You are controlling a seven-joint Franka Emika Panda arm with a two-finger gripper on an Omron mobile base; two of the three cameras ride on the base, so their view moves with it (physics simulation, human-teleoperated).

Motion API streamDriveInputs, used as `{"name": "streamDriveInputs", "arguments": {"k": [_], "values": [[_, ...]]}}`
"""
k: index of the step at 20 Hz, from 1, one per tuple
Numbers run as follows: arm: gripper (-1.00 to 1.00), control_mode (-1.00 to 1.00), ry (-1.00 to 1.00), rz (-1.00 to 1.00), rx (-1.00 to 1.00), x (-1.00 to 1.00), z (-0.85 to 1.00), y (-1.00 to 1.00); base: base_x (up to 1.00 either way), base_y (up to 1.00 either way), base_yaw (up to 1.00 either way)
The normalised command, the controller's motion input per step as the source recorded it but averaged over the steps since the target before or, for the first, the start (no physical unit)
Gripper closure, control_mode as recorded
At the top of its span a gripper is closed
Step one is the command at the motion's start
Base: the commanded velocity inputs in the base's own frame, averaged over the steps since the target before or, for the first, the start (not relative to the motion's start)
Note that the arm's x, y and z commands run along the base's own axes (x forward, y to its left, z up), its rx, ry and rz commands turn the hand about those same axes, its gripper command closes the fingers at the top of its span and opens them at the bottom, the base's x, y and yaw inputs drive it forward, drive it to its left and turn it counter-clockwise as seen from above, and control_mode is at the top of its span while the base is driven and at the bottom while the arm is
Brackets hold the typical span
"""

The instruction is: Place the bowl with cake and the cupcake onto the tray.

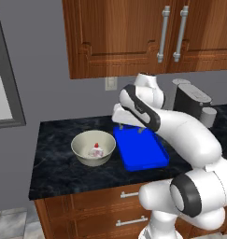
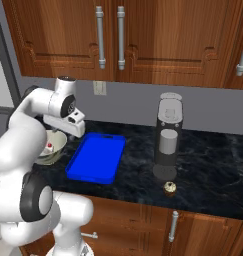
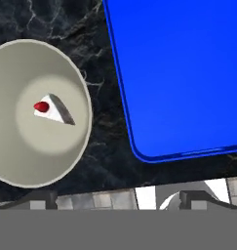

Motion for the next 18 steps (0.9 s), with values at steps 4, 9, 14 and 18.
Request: {"name": "streamDriveInputs", "arguments": {"k": [4, 9, 14, 18], "values": [[-1.0, -1.0, -0.13, 0.08, 0.0, 0.1, -0.22, 0.17, 0.0, 0.0, 0.0], [-1.0, -1.0, -0.06, 0.01, 0.02, 0.22, -0.2, 0.1, 0.0, 0.0, 0.0], [-1.0, -1.0, -0.04, 0.0, 0.07, 0.25, -0.21, 0.05, 0.0, 0.0, 0.0], [-1.0, -1.0, 0.0, 0.0, 0.03, 0.31, -0.21, 0.04, 0.0, 0.0, 0.0]]}}
